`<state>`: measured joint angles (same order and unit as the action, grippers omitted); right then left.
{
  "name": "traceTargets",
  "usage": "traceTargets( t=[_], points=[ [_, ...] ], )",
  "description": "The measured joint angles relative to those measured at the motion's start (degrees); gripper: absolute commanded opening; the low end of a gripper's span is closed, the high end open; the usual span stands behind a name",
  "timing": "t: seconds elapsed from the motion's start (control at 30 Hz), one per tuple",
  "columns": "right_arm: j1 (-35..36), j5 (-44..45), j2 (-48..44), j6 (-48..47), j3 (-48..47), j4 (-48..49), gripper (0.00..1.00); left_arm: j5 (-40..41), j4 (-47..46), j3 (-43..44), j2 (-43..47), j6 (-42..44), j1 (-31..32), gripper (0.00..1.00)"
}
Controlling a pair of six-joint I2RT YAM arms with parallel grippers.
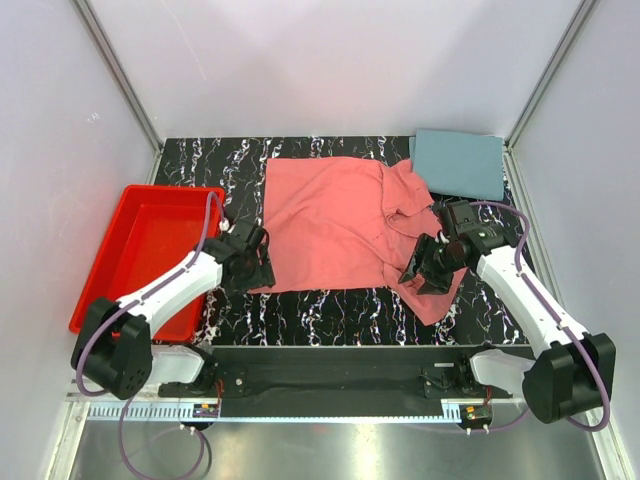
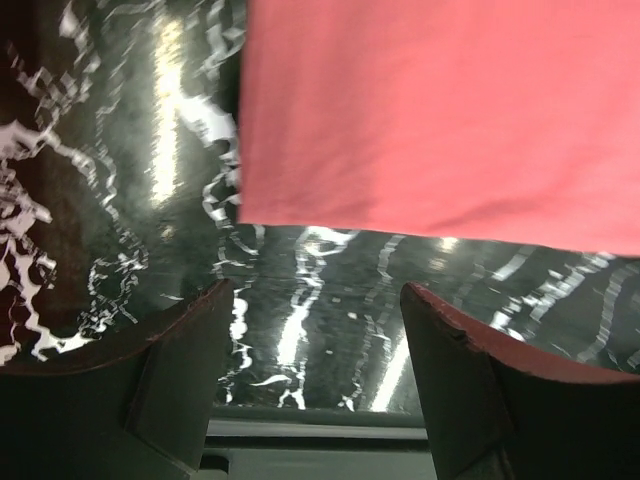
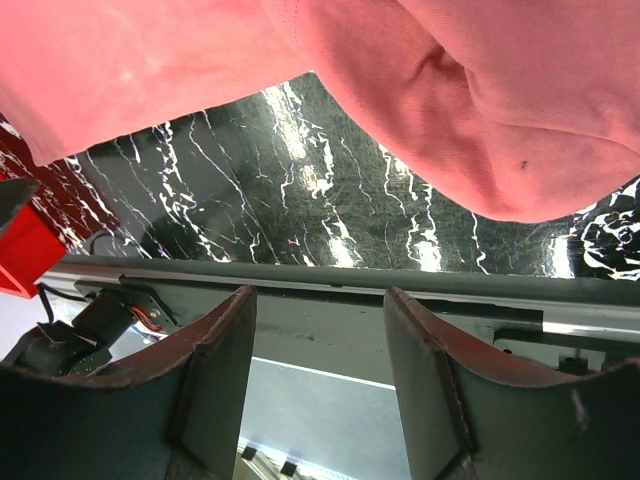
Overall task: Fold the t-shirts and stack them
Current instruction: Flatten the tshirt out
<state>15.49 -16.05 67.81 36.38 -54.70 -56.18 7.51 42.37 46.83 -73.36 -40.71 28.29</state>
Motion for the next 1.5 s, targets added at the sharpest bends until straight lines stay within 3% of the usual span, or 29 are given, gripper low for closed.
traceTargets(
  t=[0.17, 0.5, 0.6, 0.63, 0.77, 0.97, 1.1, 1.27, 1.5],
  points=[
    [0.02, 0.04, -0.46, 0.46, 0.0, 0.02, 0.61, 0.72, -0.59, -2.16, -2.14, -2.45, -1.79, 0.72],
    [0.0, 0.2, -0.46, 0.61, 0.0, 0.0, 0.61, 0.7, -6.03, -2.69, -8.94, -2.86, -4.31, 0.55],
    [0.02, 0.39, -0.46, 0.63, 0.0, 0.0, 0.61, 0.7, -7.61, -2.69, -10.08, -2.56, -4.85, 0.39],
    [0.02, 0.46, -0.44, 0.72, 0.0, -0.02, 0.62, 0.7, -8.09, -2.69, -10.6, -2.32, -5.07, 0.27],
    [0.02, 1.88, 0.22, 1.22, -0.04, -0.61, 0.65, 0.33, -9.6, -2.47, -11.23, -0.98, -5.99, 0.0],
    [0.11, 6.56, 4.11, 2.03, -0.09, -3.89, 0.67, 1.86, -6.69, -0.04, -9.01, 2.16, -6.62, 0.0],
    [0.13, 7.37, 5.14, 2.56, 0.0, -4.48, 0.66, 5.53, -2.03, 4.7, 1.84, 5.22, -6.62, 0.0],
    [0.13, 4.87, 6.93, 3.19, 2.32, -1.38, 0.65, 11.23, 1.22, 16.9, 12.24, 8.28, -6.62, 0.0],
    [0.13, 2.91, 15.8, 2.69, 3.76, 2.71, 0.65, 14.03, 5.22, 18.38, 14.21, 8.96, -6.62, 0.0]
  ],
)
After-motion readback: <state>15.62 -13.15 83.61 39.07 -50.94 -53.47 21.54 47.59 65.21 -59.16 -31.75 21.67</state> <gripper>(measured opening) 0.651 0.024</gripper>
